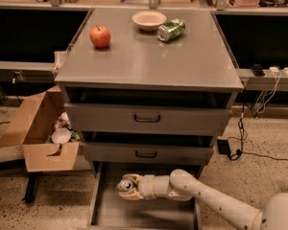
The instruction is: Pick 7up can from bottom drawer and place on counter
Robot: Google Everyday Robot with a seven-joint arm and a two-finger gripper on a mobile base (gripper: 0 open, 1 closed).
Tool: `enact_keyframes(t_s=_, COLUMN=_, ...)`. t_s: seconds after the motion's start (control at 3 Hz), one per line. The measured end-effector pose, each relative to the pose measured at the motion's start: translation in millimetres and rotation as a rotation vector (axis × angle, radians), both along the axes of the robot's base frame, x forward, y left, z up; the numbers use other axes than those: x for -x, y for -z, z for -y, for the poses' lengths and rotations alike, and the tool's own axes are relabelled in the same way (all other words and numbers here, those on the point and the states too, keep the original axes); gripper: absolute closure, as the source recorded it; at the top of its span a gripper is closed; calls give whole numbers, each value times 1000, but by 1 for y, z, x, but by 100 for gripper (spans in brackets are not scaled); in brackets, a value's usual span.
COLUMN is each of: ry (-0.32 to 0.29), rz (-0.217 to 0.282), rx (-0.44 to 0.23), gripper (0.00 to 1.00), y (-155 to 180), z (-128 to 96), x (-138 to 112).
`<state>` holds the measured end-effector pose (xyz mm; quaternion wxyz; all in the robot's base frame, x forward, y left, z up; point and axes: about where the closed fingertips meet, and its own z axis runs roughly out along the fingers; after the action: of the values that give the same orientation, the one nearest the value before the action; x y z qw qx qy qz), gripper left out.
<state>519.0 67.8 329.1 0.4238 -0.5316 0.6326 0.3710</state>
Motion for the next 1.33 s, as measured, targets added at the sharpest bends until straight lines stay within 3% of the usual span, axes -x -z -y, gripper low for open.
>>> enact_keyframes(t_s=0.33, ry=-34, rz=64, rx=-24, gripper=100, y=-80, z=7, x=14)
enact_keyframes(t_s=0.67, ry=-50, rz=102, rx=-29, gripper=100, y=-121, z=10, x=23)
enact_keyframes(t_s=1.33, ry=-34, rz=90, rx=-36, gripper=100, y=-141, z=16, x=21)
